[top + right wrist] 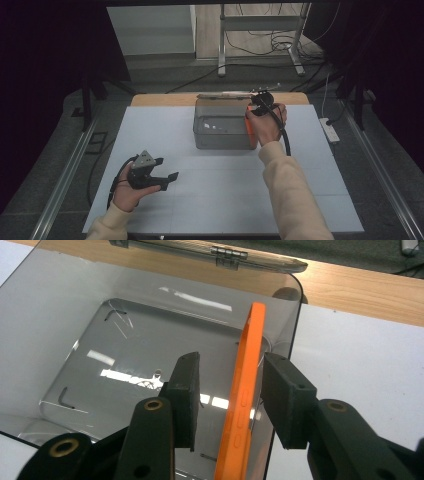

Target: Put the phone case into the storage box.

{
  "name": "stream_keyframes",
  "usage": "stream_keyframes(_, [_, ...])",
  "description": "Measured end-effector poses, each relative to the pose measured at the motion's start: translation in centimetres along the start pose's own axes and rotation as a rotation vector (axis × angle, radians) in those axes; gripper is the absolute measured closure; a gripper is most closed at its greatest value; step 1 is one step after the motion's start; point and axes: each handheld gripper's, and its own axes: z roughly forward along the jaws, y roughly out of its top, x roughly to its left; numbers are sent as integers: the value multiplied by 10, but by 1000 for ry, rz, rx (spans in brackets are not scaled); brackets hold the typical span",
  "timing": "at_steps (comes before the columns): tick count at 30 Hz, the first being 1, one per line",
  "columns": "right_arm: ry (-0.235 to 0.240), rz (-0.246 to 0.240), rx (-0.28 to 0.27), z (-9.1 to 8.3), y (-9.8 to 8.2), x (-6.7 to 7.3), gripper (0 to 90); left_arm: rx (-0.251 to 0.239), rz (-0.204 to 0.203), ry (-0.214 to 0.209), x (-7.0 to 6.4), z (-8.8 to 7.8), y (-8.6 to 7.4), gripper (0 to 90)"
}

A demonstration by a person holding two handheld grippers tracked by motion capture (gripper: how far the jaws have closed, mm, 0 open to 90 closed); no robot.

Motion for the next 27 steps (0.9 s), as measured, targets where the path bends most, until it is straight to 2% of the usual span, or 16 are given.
stream_keyframes(17, [62, -5, -23, -10, -11, -12, 548, 12, 0, 3, -1, 3, -2, 193])
stream_keyframes(22, [107, -16, -49, -18, -16, -15, 513, 7, -6, -2, 0, 2, -3, 193])
stream_keyframes(24, [142, -34, -67, -24, -21, -17, 477, 6, -6, 5, 0, 3, -3, 192])
stream_keyframes(27, [160, -46, -72, -26, -24, -19, 456, 6, -9, 7, 1, 3, -3, 192])
